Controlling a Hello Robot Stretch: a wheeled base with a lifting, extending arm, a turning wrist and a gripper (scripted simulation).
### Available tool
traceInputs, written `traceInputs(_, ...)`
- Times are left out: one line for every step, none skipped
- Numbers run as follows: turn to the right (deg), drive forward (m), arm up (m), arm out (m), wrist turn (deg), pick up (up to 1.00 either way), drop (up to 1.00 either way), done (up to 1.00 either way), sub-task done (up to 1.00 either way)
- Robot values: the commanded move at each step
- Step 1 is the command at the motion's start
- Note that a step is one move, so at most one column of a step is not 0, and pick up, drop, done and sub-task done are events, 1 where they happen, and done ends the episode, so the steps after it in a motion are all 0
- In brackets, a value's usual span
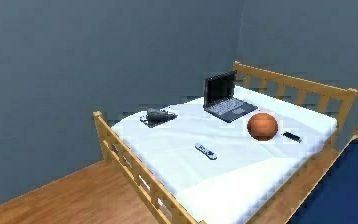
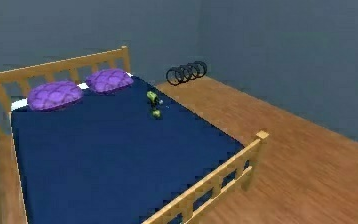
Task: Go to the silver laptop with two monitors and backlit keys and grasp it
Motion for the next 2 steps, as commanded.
traceInputs(-6.0,0.0,0.0,0.0,0.0,0.0,0.0,0.0,0.0)
traceInputs(0.0,0.1,0.0,0.0,0.0,0.0,0.0,0.0,0.0)
